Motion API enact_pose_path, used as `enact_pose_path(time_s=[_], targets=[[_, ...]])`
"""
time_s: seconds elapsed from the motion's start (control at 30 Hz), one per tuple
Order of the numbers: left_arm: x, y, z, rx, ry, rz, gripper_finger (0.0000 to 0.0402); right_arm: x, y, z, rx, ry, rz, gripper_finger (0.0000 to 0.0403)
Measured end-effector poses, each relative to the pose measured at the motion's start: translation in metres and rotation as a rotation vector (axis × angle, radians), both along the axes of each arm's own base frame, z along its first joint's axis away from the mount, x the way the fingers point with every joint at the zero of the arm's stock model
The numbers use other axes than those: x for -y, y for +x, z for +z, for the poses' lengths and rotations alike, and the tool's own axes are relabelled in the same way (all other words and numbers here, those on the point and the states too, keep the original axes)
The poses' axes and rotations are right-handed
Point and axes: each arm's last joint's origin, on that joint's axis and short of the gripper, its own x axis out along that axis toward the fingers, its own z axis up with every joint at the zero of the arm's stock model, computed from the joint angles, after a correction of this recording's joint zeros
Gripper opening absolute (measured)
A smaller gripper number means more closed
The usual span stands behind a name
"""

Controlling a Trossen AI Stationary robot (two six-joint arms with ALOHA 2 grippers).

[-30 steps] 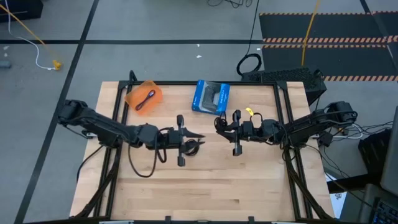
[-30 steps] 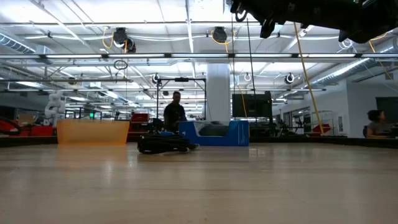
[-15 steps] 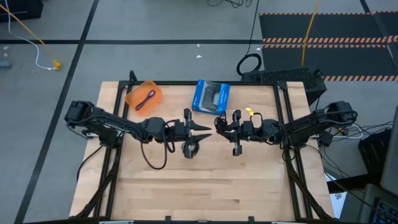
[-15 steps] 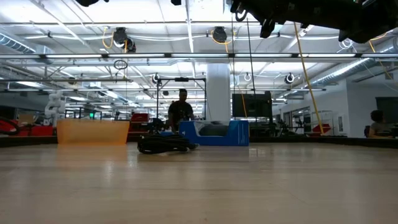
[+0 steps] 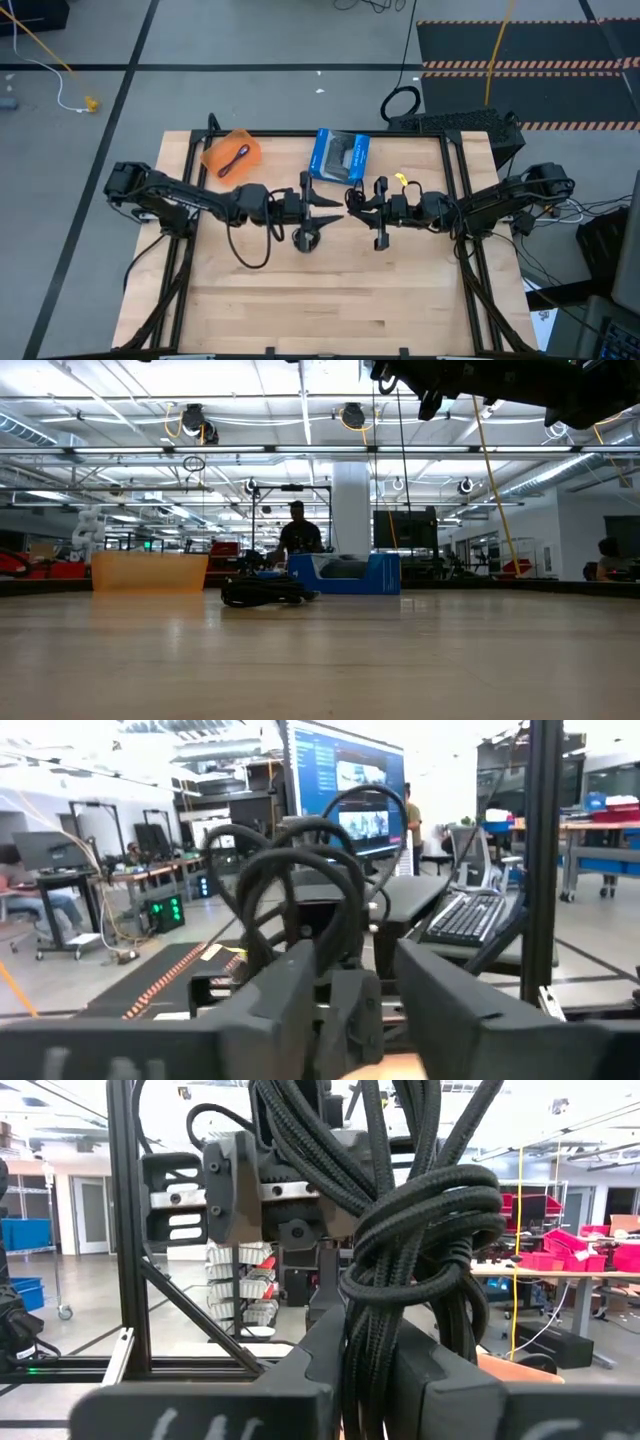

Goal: Pick and place USB-C Cables
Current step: Put the bottom black charger cable into the orange bin

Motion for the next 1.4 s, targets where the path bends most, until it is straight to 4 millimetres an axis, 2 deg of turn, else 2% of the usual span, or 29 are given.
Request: enact_pose_path(time_s=[0.17, 0.23, 0.33, 0.43, 0.67, 0.87, 1.13, 1.4], targets=[[-0.001, 0.012, -0.005, -0.002, -0.017, 0.005, 0.0246, 0.0, 0.0, 0.001, 0.006, 0.0, 0.0, 0.0028], [0.001, 0.024, -0.004, 0.016, -0.027, 0.002, 0.0277, 0.0, 0.0, 0.001, 0.008, 0.0, 0.0, 0.0028], [0.003, 0.039, -0.005, 0.014, -0.019, 0.002, 0.0302, 0.0, 0.0, 0.001, 0.008, 0.0, 0.0, 0.0028], [0.005, 0.05, -0.003, 0.022, -0.004, 0.005, 0.0305, 0.0, 0.0, 0.001, 0.003, 0.001, -0.001, 0.0028], [0.004, 0.059, 0.005, 0.052, -0.009, 0.018, 0.0261, 0.0, 0.0, 0.0, -0.007, -0.001, 0.0, 0.0028], [0.002, 0.06, 0.005, 0.051, -0.02, 0.023, 0.0199, 0.0, 0.0, -0.001, -0.011, -0.002, 0.0, 0.0028], [0.002, 0.06, 0.004, 0.05, -0.031, 0.02, 0.0097, 0.0, 0.0, -0.001, -0.012, -0.002, 0.0, 0.0028], [0.002, 0.06, 0.004, 0.044, -0.037, 0.02, 0.0043, 0.0, 0.0, -0.001, -0.015, -0.003, 0.001, 0.0028]])
